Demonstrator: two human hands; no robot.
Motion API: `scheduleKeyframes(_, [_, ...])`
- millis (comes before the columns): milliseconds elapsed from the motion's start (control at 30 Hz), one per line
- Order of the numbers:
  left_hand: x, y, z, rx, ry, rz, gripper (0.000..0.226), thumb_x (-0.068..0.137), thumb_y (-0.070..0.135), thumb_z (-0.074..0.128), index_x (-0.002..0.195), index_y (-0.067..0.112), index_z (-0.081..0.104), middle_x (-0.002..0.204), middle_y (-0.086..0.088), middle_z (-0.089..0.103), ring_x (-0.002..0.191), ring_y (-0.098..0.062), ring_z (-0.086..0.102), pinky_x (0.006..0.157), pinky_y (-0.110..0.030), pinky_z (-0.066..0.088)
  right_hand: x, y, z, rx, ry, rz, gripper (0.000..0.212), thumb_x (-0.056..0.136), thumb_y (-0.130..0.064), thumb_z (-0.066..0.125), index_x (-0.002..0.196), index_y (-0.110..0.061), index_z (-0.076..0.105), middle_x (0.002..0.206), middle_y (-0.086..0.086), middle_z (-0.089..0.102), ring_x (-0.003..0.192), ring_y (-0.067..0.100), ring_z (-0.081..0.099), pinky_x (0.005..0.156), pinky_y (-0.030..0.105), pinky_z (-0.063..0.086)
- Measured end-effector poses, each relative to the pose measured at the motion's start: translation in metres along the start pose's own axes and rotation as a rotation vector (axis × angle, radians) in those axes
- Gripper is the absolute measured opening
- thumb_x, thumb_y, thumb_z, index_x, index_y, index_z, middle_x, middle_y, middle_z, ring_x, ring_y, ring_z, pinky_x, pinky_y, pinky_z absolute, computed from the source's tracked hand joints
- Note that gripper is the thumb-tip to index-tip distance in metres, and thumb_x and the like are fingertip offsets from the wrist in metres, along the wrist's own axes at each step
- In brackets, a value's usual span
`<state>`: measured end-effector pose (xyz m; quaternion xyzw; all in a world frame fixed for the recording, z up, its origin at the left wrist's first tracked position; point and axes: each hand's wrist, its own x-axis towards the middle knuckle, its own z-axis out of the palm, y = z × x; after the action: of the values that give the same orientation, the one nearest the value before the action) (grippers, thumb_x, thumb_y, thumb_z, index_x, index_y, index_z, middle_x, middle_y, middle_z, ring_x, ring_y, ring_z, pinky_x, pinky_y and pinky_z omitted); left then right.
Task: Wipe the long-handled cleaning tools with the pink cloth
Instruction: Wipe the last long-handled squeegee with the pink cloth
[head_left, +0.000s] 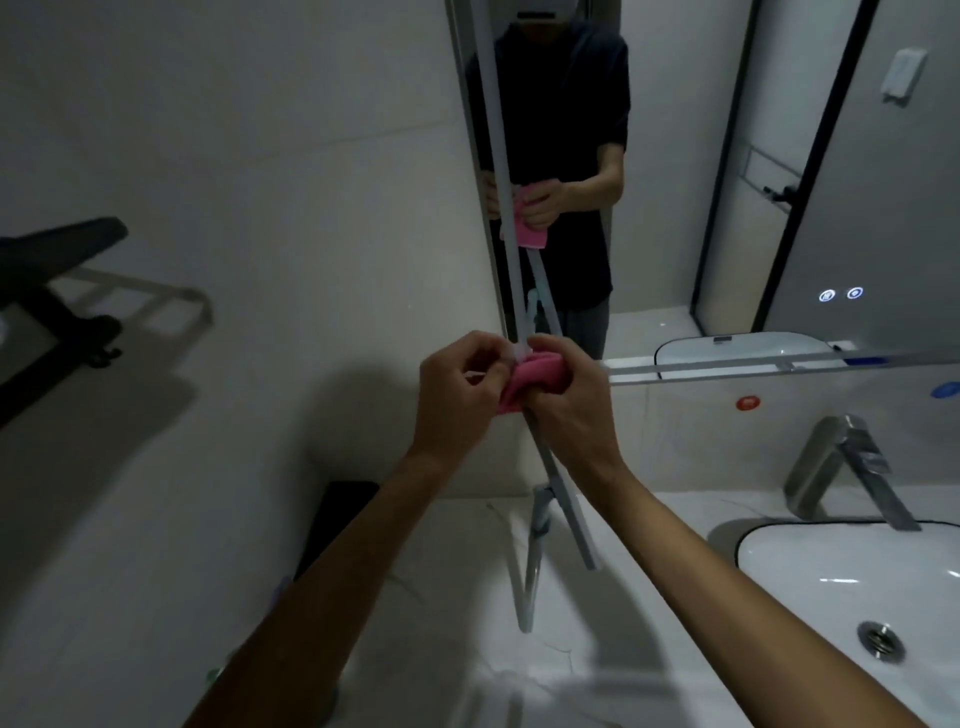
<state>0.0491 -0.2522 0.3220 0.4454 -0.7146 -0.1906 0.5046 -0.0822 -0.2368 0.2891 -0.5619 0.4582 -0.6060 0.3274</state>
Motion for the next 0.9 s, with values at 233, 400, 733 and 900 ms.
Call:
scheduleKeyframes(233, [0.020, -0.013, 0.001, 0.078, -0.056, 0.110, 0.013, 0.085, 0.024, 0.070, 0.079, 0.014, 0.074, 0.068, 0.003, 0.070, 0.061, -0.009, 0.063, 0.060, -0.027, 0.052, 0.014, -0.003, 0.009, 0.044, -0.057, 0.184, 0.057, 0.088, 0.003, 0.055, 0.140, -0.018, 0.051, 0.124, -0.001, 0.058, 0.110, 0.015, 0.061, 0.090, 0.032, 0.056])
scheduleKeyframes(400, [0.029, -0.024, -0.009, 0.035, -0.010, 0.217, 0.021, 0.090, 0.030, 0.066, 0.088, 0.011, 0.074, 0.075, 0.004, 0.070, 0.066, -0.009, 0.066, 0.063, -0.028, 0.057, 0.016, -0.009, 0.012, 0.014, -0.002, 0.094, 0.046, 0.090, 0.002, 0.060, 0.133, -0.012, 0.058, 0.120, 0.003, 0.061, 0.107, 0.016, 0.063, 0.090, 0.035, 0.059])
scheduleKeyframes(733, [0.013, -0.041, -0.017, -0.088, -0.137, 0.040, 0.006, 0.095, 0.021, 0.067, 0.099, 0.018, 0.071, 0.088, 0.012, 0.068, 0.085, -0.002, 0.066, 0.072, -0.016, 0.054, -0.007, 0.015, 0.058, 0.164, 0.250, 0.060, 0.039, 0.085, 0.012, 0.060, 0.112, -0.014, 0.070, 0.093, 0.007, 0.069, 0.073, 0.021, 0.063, 0.055, 0.027, 0.052])
scheduleKeyframes(900, [0.016, -0.027, -0.036, -0.192, -0.061, 0.051, 0.006, 0.098, 0.019, 0.063, 0.102, 0.016, 0.067, 0.094, 0.009, 0.067, 0.091, -0.004, 0.065, 0.075, -0.020, 0.055, -0.001, -0.008, 0.069, 0.130, 0.272, -0.056, 0.041, 0.084, 0.010, 0.062, 0.110, -0.021, 0.070, 0.093, -0.007, 0.069, 0.076, 0.016, 0.063, 0.061, 0.029, 0.053])
